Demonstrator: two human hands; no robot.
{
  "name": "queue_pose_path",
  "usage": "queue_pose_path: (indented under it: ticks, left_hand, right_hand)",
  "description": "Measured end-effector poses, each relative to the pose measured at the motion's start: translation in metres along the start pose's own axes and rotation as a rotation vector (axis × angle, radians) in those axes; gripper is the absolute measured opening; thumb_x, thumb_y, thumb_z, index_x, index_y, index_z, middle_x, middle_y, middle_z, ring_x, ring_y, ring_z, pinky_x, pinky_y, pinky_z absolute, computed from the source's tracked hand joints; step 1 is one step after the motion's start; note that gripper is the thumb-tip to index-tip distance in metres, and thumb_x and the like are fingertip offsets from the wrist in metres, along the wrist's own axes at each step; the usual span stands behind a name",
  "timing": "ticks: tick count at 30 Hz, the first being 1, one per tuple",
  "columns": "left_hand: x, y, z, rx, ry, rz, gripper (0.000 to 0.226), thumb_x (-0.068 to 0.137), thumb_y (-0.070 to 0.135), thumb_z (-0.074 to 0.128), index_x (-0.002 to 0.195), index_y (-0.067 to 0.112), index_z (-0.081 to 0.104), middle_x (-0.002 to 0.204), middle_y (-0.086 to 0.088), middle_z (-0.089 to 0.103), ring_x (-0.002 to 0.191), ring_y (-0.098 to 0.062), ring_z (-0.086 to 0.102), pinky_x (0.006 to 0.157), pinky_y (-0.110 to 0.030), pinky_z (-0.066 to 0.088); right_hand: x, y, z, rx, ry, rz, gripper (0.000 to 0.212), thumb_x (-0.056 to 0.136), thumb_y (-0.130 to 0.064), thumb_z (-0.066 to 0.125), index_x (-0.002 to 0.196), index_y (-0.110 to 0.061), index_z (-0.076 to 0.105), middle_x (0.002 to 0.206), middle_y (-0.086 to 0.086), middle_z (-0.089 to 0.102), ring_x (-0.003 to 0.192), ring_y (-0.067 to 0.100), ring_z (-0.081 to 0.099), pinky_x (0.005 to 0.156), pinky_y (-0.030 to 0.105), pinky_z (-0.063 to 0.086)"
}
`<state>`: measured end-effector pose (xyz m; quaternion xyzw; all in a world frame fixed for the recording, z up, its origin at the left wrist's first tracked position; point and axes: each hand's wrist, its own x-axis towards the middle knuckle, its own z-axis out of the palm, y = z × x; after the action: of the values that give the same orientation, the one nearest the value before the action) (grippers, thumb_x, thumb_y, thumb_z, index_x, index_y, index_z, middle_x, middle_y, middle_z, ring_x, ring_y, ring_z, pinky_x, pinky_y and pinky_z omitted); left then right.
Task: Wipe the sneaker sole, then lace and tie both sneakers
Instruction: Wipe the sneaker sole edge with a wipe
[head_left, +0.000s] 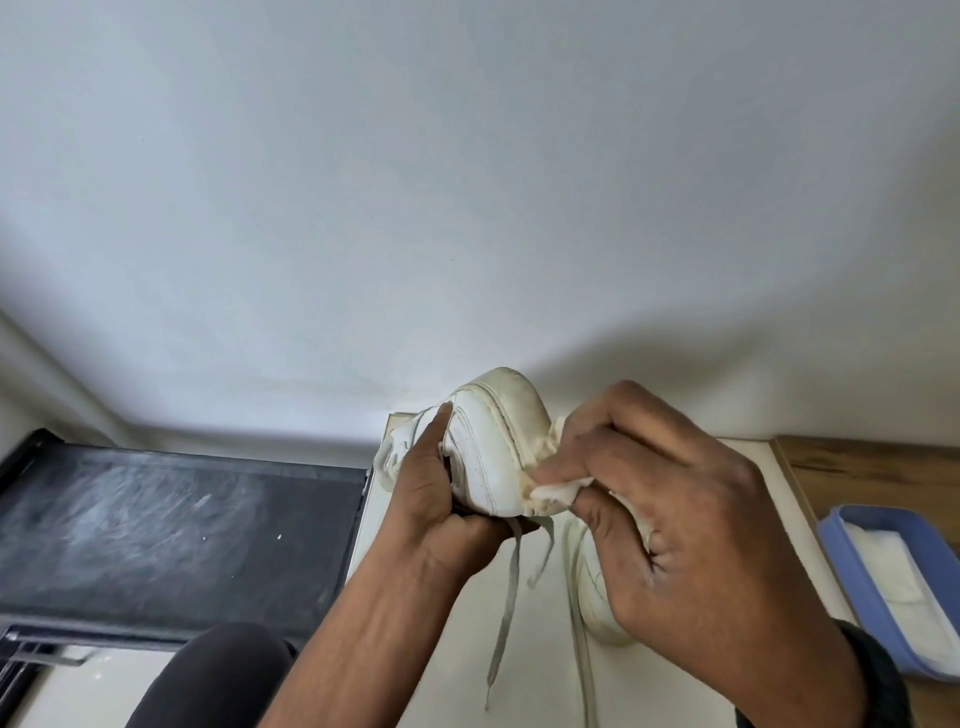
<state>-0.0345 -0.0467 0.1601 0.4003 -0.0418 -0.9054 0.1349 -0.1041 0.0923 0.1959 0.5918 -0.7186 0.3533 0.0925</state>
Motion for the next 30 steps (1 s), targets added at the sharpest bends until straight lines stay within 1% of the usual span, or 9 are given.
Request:
queue_pose_path:
  ticks: [2,5,10,14,19,21,23,26,30]
  left_hand:
    - [-0.001,0.002,0.0,-0.033,-0.016,-0.001,0.026,0.098,0.033,0.065,0.092,0.008,0.064,0.058,-0.018,0.068,0.044,-0.034,0.068,0.049,-0.044,0.058]
    - [-0.004,0.002,0.001,-0.071,-0.06,-0.017,0.034,0.098,0.034,0.064,0.113,0.005,0.069,0.077,-0.024,0.074,0.054,-0.041,0.072,0.047,-0.053,0.057]
    - [-0.013,-0.002,0.008,-0.147,-0.087,-0.03,0.033,0.101,0.028,0.061,0.103,-0.003,0.068,0.067,-0.026,0.07,0.043,-0.038,0.068,0.033,-0.041,0.052]
    - [-0.015,0.002,0.006,-0.191,-0.077,-0.034,0.022,0.103,0.023,0.057,0.099,0.003,0.064,0.061,-0.02,0.066,0.039,-0.034,0.065,0.031,-0.035,0.05]
    - [-0.017,0.002,0.004,-0.251,-0.166,-0.076,0.027,0.104,0.019,0.048,0.091,0.0,0.062,0.061,-0.02,0.061,0.039,-0.037,0.062,0.032,-0.037,0.05]
    - [-0.016,0.001,0.003,-0.248,-0.203,-0.06,0.032,0.104,0.018,0.047,0.094,-0.005,0.066,0.068,-0.026,0.067,0.046,-0.043,0.067,0.037,-0.045,0.055]
    - [-0.011,0.0,0.001,-0.217,-0.208,-0.025,0.036,0.102,0.02,0.05,0.11,-0.009,0.069,0.089,-0.033,0.073,0.065,-0.049,0.074,0.053,-0.06,0.061]
    - [0.001,0.005,-0.004,-0.212,-0.182,0.016,0.045,0.102,0.031,0.054,0.128,-0.003,0.069,0.118,-0.033,0.071,0.099,-0.051,0.073,0.07,-0.064,0.061]
    - [0.012,0.013,-0.009,-0.269,-0.102,0.124,0.037,0.102,0.036,0.06,0.124,0.009,0.073,0.116,-0.024,0.075,0.109,-0.047,0.07,0.088,-0.063,0.059]
  right_hand:
    - [0.0,0.003,-0.002,-0.002,-0.057,-0.015,0.022,0.079,0.004,0.073,0.087,-0.017,0.07,0.094,-0.013,0.055,0.076,0.01,0.06,0.064,0.028,0.052]
    - [0.0,0.001,0.0,-0.024,0.023,0.02,0.026,0.075,0.006,0.079,0.084,-0.017,0.069,0.092,-0.012,0.054,0.077,0.008,0.06,0.066,0.022,0.051]
    - [-0.002,-0.012,0.012,-0.054,0.224,0.04,0.019,0.077,0.009,0.072,0.083,-0.01,0.072,0.09,-0.002,0.061,0.077,0.016,0.062,0.064,0.029,0.051]
    - [-0.003,-0.01,0.018,-0.034,0.212,-0.04,0.016,0.077,0.008,0.069,0.08,-0.007,0.072,0.088,0.001,0.061,0.075,0.022,0.062,0.06,0.041,0.051]
    - [-0.005,-0.007,0.025,-0.028,0.276,-0.061,0.016,0.078,0.011,0.068,0.079,-0.004,0.072,0.089,0.004,0.063,0.076,0.026,0.065,0.063,0.041,0.053]
    - [-0.006,-0.002,0.031,-0.034,0.27,-0.032,0.016,0.08,0.011,0.065,0.078,-0.005,0.07,0.089,0.003,0.063,0.079,0.025,0.066,0.066,0.037,0.053]
    - [-0.005,0.004,0.035,-0.037,0.257,0.03,0.018,0.079,0.011,0.067,0.078,-0.006,0.068,0.09,0.001,0.062,0.083,0.019,0.067,0.067,0.031,0.053]
    - [-0.003,0.012,0.031,0.055,0.299,0.1,0.018,0.075,0.01,0.075,0.076,-0.007,0.068,0.087,-0.001,0.062,0.083,0.007,0.064,0.069,0.021,0.051]
    - [-0.002,0.018,0.017,0.196,0.393,0.169,0.006,0.08,-0.002,0.074,0.079,-0.003,0.068,0.087,0.001,0.064,0.084,0.016,0.067,0.065,0.034,0.057]
